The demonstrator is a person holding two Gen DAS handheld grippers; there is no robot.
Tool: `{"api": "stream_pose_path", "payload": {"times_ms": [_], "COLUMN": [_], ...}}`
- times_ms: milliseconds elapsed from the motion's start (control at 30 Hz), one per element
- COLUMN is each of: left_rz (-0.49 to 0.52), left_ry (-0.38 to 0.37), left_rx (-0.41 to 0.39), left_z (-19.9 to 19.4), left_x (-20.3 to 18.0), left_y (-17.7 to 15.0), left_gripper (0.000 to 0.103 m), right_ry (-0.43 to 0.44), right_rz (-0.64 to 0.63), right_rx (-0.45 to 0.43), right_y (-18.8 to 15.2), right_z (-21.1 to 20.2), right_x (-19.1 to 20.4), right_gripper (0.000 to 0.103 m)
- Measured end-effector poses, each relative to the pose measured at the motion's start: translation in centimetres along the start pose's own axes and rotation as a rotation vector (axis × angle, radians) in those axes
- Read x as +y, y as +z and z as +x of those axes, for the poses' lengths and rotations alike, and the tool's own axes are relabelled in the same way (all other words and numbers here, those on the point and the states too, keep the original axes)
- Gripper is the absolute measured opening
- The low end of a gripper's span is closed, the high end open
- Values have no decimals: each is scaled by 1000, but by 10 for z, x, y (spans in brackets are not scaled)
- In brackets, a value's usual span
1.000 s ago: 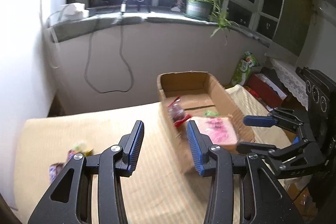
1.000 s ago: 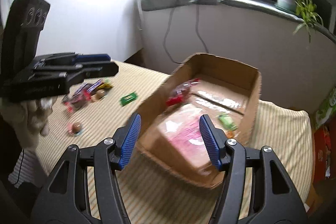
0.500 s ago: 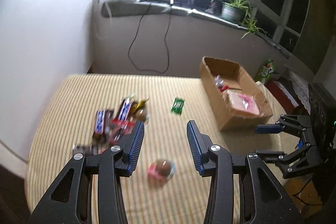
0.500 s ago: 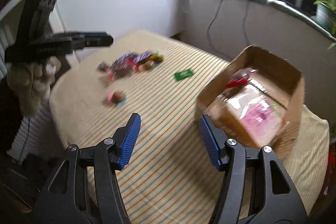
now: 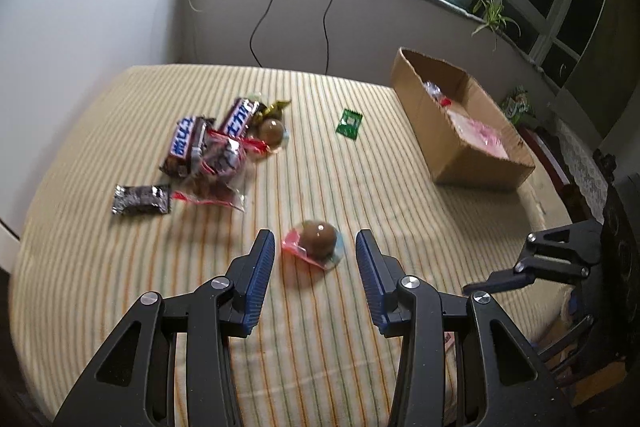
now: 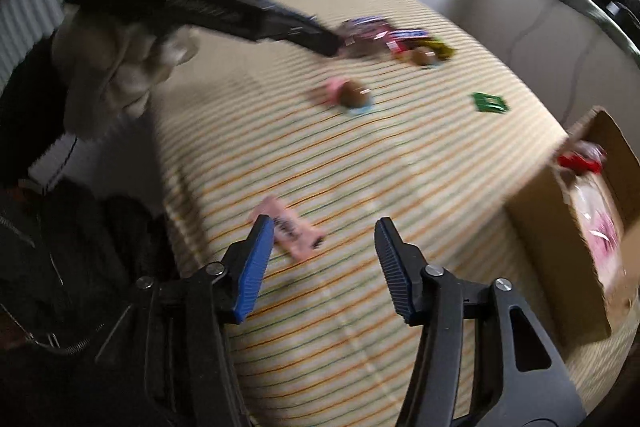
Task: Organize snacks
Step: 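Grasp the wrapped egg with the left tool while the right tool grasps the pink candy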
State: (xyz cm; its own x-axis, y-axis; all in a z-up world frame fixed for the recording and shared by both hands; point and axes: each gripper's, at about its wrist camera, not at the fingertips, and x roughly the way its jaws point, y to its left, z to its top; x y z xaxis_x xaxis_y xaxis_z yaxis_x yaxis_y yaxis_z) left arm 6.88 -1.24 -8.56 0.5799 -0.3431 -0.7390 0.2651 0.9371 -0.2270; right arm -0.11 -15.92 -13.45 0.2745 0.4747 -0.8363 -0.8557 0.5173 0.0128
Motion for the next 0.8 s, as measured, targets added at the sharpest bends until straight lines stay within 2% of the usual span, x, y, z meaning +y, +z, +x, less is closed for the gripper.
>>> {"api": "stream_pose_path", "payload": {"times_ms": [300, 367, 600, 800], "left_rz": [14, 19, 52, 67], "left_ry": [-1, 3, 31, 47], "left_rx": [39, 41, 54, 66], "left_z": [17, 20, 35, 46], "left_x": [-1, -1, -3, -3], "left_y": [-5, -4, -1, -3], "left_gripper": [41, 41, 41, 41], "right_ry": [26, 32, 40, 54], "right_rz": [-30, -17, 57, 127], "right_rx": [48, 43, 17, -12], "right_y": [4, 6, 11, 7], "right_z": [24, 25, 33, 36], "right_x": [9, 8, -3, -13], "right_gripper": [43, 41, 23, 21]}}
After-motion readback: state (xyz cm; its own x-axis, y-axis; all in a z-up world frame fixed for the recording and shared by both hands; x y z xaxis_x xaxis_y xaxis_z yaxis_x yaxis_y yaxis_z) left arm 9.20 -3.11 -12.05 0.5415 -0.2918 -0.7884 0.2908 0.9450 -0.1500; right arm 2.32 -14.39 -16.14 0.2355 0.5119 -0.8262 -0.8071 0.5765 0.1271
